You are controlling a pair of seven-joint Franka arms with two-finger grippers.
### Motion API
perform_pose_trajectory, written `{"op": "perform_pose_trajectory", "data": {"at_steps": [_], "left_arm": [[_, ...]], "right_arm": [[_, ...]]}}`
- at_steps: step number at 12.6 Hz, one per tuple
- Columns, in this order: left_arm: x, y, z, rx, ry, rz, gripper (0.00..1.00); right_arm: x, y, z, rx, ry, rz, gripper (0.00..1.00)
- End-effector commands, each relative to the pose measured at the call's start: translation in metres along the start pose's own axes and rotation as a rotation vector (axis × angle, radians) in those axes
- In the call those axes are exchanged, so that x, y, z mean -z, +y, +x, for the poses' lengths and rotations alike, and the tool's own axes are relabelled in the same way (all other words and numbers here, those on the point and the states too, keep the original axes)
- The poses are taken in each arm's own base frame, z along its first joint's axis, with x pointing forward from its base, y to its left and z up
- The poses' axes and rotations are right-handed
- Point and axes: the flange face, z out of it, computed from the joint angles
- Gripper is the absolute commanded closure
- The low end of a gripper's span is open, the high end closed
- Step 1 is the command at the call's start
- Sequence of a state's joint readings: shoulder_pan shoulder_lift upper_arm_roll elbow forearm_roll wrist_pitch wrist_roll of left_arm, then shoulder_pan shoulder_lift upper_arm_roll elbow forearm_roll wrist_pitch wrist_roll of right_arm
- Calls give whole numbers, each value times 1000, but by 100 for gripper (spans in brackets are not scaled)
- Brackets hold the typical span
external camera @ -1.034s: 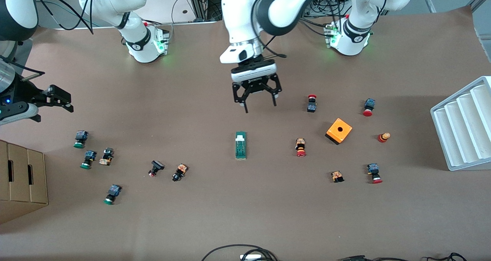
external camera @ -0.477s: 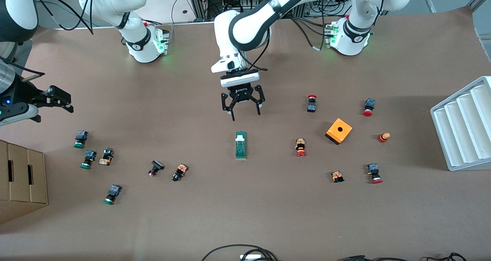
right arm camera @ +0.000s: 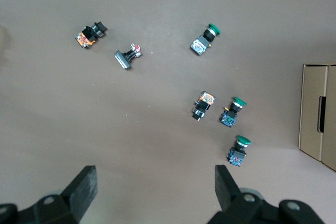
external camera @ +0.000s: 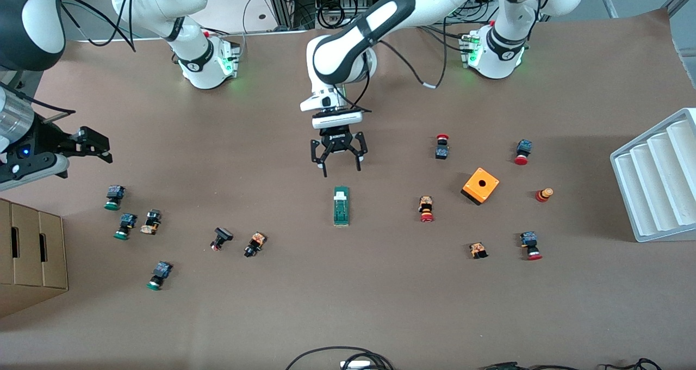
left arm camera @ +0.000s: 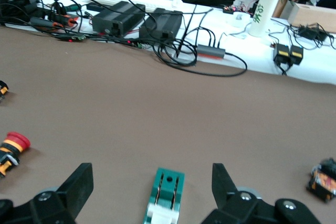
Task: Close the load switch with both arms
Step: 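Lower the left gripper onto the switch while the right gripper reaches over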
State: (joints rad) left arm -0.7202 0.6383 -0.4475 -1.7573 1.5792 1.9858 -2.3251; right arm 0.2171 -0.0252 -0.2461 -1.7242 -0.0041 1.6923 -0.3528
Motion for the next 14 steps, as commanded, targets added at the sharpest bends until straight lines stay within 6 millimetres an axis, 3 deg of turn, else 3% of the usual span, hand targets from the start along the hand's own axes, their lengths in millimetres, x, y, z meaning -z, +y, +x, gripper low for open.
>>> {"op": "perform_pose_trajectory", "data": {"at_steps": [1,3,6,11,14], "left_arm": [[-4,1,-30,-38,89,8,0],[1,5,-48,9,137,-46,0],[-10,4,-65,17,191,-45,0],[-31,11,-109,27,224,-69,0],[-37,4,-129,-11,240,-78,1]], "right_arm": [[-3,-2,10,4,-8,15,0],[-17,-9,20,-11,-2,86,0],[-34,-19,37,-26,11,115,0],[-46,-99,68,-301,-27,104,0],[-56,-153,94,-484,-56,161,0]]}}
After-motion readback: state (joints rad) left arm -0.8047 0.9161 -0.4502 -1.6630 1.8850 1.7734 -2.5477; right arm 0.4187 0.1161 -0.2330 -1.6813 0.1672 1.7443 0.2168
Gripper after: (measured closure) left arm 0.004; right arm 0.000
